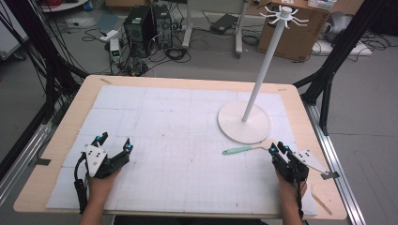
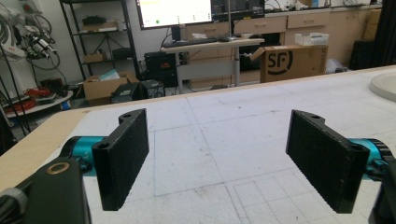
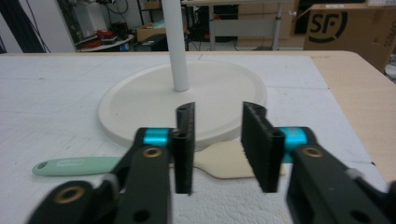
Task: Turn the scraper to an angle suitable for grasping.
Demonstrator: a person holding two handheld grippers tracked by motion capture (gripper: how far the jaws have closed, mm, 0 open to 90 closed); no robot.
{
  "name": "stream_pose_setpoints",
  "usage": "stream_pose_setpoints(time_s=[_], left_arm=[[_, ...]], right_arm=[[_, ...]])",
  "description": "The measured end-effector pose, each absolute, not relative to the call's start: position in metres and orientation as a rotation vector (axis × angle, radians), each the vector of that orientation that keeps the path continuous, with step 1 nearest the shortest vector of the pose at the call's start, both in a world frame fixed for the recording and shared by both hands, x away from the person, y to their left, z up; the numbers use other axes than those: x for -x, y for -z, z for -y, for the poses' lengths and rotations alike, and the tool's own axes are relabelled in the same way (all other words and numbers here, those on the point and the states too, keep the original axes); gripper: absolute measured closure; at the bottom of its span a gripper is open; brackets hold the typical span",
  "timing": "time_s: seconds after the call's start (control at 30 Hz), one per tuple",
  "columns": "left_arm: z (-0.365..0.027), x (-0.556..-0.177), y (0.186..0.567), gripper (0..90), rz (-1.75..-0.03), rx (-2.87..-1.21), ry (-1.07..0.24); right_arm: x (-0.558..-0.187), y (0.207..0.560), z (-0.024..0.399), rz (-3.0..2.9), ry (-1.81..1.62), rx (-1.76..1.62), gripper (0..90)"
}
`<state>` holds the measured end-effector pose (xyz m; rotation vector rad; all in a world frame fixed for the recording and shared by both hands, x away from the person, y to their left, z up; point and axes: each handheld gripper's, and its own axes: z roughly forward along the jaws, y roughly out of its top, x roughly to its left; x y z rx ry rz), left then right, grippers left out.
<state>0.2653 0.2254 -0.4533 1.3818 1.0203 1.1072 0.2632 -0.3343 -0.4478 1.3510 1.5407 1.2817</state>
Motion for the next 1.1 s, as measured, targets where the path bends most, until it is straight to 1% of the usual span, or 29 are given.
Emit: stream_pose_setpoints(time_s=[0.03,0.07,0.1,0.13,0.17,0.53,0.73,1.1], left_arm=[[-0.225,-0.265,0.453,21.8,-1.02,-1.382,-1.107],[-0.226,-0.265,0.453,21.8,-1.02,-1.384,-1.107],[-0.226,-0.265,0.453,21.8,-1.021,-1.384,-1.106],[-0.226,-0.265,0.453,21.8,-1.021,-1.382,-1.105],[-0.226,-0.265,0.453,22.0,-1.021,-1.382,-1.105],[-0.226,-0.265,0.453,22.3,-1.023,-1.386,-1.106],[-0.226,-0.265,0.453,22.3,-1.023,-1.386,-1.105],[-0.226,-0.266,0.453,22.6,-1.025,-1.384,-1.105]], right_arm=[[-0.263,0.448,0.334,-1.538,-1.279,-1.362,76.2],[-0.263,0.447,0.335,-1.561,-1.262,-1.376,83.5],[-0.264,0.446,0.335,-1.57,-1.257,-1.38,87.1],[-0.264,0.446,0.335,-1.57,-1.257,-1.38,87.1],[-0.264,0.446,0.334,-1.581,-1.262,-1.37,90.0],[-0.272,0.444,0.335,-1.674,-1.198,-1.436,90.0],[-0.278,0.443,0.339,-1.703,-1.201,-1.527,90.0],[-0.299,0.438,0.335,-1.767,-1.091,-1.569,90.0]])
